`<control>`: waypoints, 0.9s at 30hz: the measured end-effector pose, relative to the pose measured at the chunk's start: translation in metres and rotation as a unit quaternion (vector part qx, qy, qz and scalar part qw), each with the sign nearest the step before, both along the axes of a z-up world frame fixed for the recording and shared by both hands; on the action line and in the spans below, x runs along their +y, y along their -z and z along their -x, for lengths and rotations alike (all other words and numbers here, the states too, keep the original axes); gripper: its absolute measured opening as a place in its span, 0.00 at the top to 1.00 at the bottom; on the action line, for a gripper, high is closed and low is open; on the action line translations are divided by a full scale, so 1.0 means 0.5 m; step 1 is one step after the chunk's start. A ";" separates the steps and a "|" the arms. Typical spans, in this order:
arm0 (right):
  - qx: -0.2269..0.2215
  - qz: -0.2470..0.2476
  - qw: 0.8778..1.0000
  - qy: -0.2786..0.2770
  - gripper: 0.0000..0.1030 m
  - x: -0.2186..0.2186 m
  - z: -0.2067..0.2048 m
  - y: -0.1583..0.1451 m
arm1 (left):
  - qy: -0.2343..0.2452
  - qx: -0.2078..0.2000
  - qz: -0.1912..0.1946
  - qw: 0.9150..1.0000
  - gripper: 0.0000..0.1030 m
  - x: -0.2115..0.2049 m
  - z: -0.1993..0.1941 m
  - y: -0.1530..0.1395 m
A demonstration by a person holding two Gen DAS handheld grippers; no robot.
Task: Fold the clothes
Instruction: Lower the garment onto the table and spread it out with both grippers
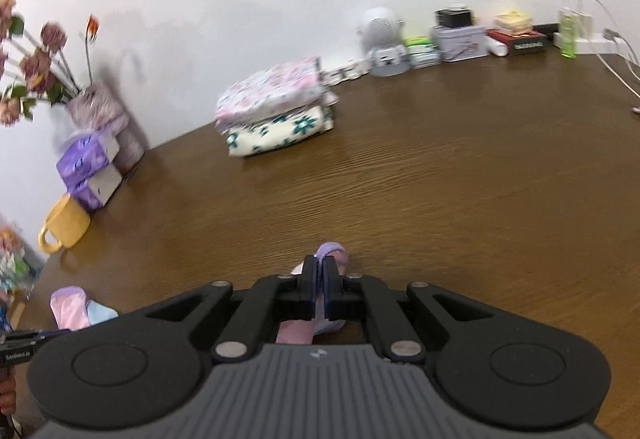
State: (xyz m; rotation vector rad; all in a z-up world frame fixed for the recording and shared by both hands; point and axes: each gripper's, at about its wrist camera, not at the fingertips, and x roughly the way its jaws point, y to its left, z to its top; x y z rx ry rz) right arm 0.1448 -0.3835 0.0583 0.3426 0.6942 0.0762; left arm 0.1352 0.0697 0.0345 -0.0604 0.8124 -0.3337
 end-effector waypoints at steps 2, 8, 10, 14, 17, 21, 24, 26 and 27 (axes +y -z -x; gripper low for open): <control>-0.006 -0.009 1.000 0.009 0.97 -0.029 0.019 0.004 | -0.001 -0.008 -0.014 1.000 0.73 -0.012 0.013 -0.006; 0.008 -0.033 0.999 0.032 0.97 -0.091 0.063 0.044 | -0.013 -0.013 -0.051 0.999 0.68 -0.036 0.035 -0.016; 0.009 -0.040 0.998 0.038 0.97 -0.106 0.081 0.057 | -0.018 -0.013 -0.062 0.998 0.65 -0.040 0.040 -0.018; 0.002 -0.041 0.998 0.044 0.97 -0.103 0.112 0.065 | -0.018 -0.012 -0.075 0.997 0.60 -0.049 0.046 -0.017; -0.004 -0.040 0.998 0.046 0.97 -0.096 0.135 0.067 | -0.011 -0.014 -0.089 0.996 0.59 -0.066 0.049 -0.017; -0.012 -0.037 0.998 0.049 0.94 -0.086 0.165 0.070 | -0.005 -0.028 -0.128 0.991 0.59 -0.093 0.044 -0.012; -0.018 -0.036 0.998 0.051 0.93 -0.078 0.187 0.073 | -0.003 -0.033 -0.157 0.987 0.59 -0.107 0.034 -0.005; -0.031 -0.035 0.998 0.042 0.85 -0.064 0.205 0.062 | -0.001 -0.028 -0.166 0.986 0.60 -0.110 0.027 0.000; -0.040 -0.034 0.998 0.031 0.81 -0.052 0.214 0.053 | 0.000 -0.023 -0.168 0.985 0.60 -0.111 0.023 0.003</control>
